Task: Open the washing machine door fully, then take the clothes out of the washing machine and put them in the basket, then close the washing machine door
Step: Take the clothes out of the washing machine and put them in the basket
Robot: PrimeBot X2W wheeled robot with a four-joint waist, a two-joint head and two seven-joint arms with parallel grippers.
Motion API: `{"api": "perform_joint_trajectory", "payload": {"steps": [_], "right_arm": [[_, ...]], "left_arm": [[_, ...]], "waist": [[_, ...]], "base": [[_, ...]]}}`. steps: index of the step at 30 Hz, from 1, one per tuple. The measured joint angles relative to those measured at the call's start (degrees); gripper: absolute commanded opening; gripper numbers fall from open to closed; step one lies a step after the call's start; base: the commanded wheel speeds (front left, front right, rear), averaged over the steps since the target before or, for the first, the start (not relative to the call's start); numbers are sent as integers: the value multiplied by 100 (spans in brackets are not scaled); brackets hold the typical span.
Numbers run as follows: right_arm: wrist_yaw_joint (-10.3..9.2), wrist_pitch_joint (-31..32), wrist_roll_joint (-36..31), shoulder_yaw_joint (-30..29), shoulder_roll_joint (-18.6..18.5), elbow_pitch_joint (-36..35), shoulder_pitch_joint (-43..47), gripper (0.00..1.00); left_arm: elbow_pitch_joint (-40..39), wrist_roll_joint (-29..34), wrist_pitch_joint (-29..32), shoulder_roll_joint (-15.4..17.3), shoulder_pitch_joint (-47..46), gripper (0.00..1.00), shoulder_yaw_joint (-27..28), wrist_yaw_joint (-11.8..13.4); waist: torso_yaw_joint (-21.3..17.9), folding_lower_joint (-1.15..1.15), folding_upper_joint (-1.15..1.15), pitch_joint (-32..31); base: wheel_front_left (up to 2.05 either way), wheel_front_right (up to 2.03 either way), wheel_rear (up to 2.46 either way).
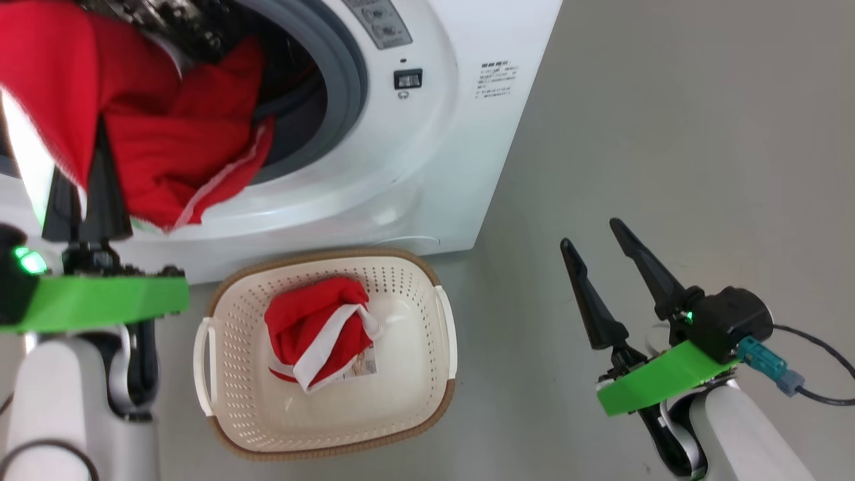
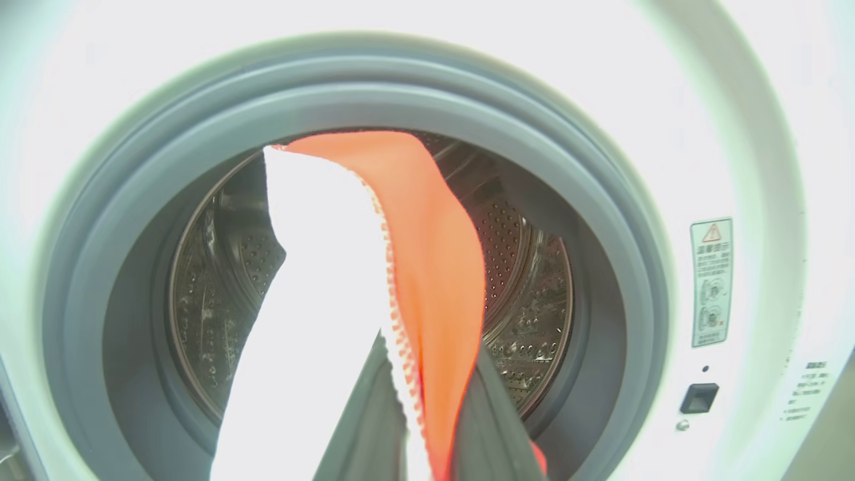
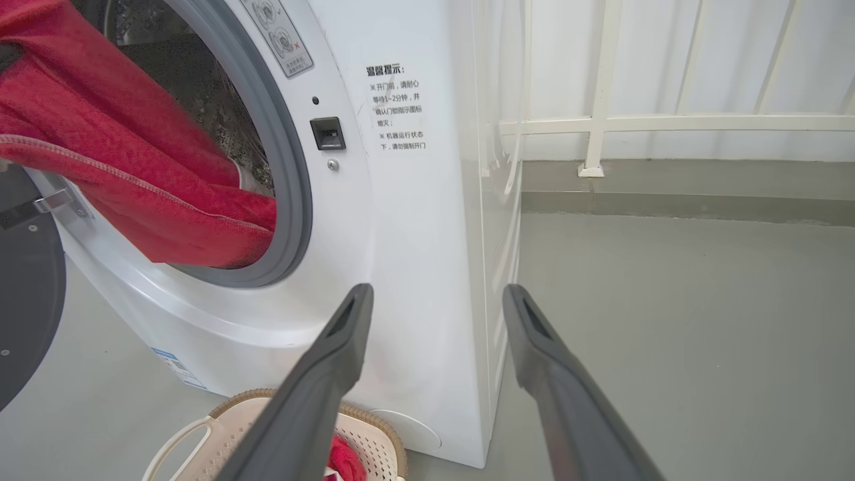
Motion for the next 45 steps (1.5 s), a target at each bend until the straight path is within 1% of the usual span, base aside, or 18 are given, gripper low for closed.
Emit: {"api": "perform_joint_trajectory", "payload": {"steps": [4, 10, 14, 18, 22, 24, 26, 29, 35, 38, 40, 45], "right_arm": [[0, 0, 0, 4, 9, 7, 102, 100], [0, 0, 0, -7, 11, 30, 182, 100], [0, 0, 4, -33, 12, 36, 182, 100], [0, 0, 7, -44, 12, 49, 182, 100], [0, 0, 7, -52, 12, 49, 183, 100], [0, 0, 7, -46, 12, 49, 185, 100], [0, 0, 7, -41, 12, 52, 198, 100], [0, 0, 7, -42, 11, 52, 266, 100], [0, 0, 9, -49, 11, 53, 268, 100], [0, 0, 8, -42, 4, 56, 265, 100], [0, 0, 8, -43, 0, 56, 258, 100], [0, 0, 1, -34, -5, 54, 226, 100]], "left_arm": [[-390, -32, -5, -31, 369, 0, -20, 19], [-853, -130, -5, -47, 707, 0, -202, 20], [-1236, -138, 7, -47, 850, 0, -304, 104], [-1557, -140, 153, -49, 1066, 0, -492, 203], [-1585, -294, 279, -53, 1215, 0, -625, 227], [-1468, -434, 431, -53, 1317, 0, -711, 275], [-1273, -746, 594, -54, 1434, 0, -823, 320], [-917, -1016, 769, -54, 1523, 0, -1021, 457], [-49, -1053, 903, -53, 1471, 0, -1265, 603], [410, -1102, 954, -55, 1323, 0, -1339, 614], [712, -1266, 954, -54, 1183, 0, -1359, 647], [1641, -1389, 981, -59, 801, 0, -1444, 656]], "waist": [[6, 0, 0, -154], [23, 0, 0, -292], [47, 0, 0, -335], [62, 0, 0, -374], [80, 0, 0, -391], [83, 0, 0, -396], [82, 0, 0, -403], [85, 0, 0, -371], [101, 0, 0, -219], [102, 0, 0, -119], [100, 0, 0, -50], [87, 0, 0, 127]], "base": [[0, 0, 0], [0, 0, 0], [0, 0, 0], [0, 0, 0], [0, 0, 0], [0, 0, 0], [0, 0, 0], [0, 0, 0], [0, 0, 0], [0, 0, 0], [0, 0, 0], [0, 0, 0]]}}
